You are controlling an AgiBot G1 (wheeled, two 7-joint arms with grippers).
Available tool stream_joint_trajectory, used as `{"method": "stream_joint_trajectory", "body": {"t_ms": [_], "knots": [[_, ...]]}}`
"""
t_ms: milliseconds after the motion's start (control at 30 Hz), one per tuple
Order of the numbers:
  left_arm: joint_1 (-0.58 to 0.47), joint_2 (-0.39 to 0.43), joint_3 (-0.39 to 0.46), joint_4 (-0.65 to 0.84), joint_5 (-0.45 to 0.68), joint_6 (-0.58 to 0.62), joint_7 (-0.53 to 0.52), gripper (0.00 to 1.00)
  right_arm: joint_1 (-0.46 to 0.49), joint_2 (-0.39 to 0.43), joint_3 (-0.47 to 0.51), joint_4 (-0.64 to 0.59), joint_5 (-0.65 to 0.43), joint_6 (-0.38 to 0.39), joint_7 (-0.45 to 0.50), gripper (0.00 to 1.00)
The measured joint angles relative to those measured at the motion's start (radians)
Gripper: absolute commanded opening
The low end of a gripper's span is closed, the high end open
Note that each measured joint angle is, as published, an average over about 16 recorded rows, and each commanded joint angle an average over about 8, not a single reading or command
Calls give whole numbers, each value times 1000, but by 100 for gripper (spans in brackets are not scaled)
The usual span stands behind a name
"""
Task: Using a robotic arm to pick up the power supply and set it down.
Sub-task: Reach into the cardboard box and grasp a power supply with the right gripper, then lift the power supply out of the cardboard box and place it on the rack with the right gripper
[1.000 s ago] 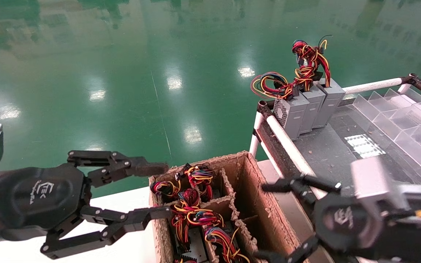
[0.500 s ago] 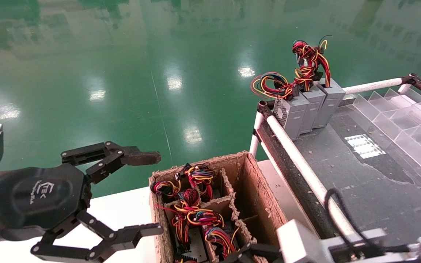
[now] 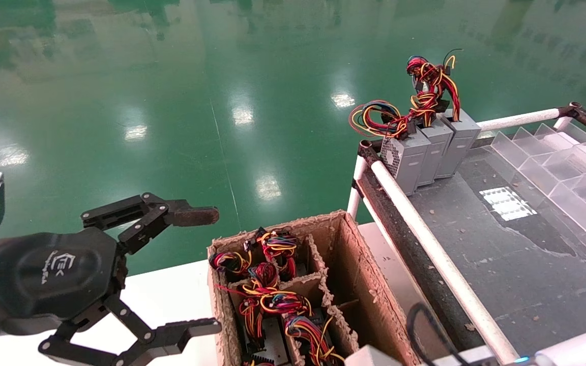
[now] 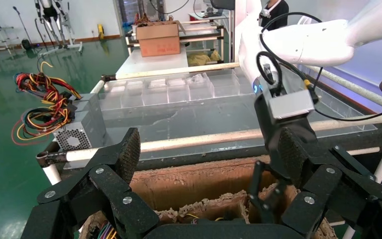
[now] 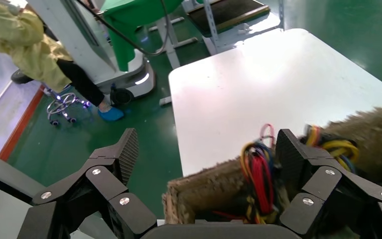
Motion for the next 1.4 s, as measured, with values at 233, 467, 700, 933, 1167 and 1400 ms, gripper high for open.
{"method": "stream_joint_trajectory", "body": {"t_ms": [233,467,700,933,1167,1400], "knots": [[0,0,0,0,0,0,0,100,-11,-21,-20,11,-45,31,-32,0],[0,0,1,0,0,0,0,100,-23,-29,-32,13,-87,57,-63,0],[0,0,1,0,-1,0,0,100,-40,-27,-33,11,-111,83,-86,0],[0,-1,1,0,-1,-1,1,100,-57,-23,-29,9,-123,111,-102,0],[0,-1,2,0,-1,-1,1,100,-73,-21,-24,9,-125,132,-114,0],[0,-1,2,0,-1,-1,1,100,-90,-18,-17,12,-125,152,-128,0]]}}
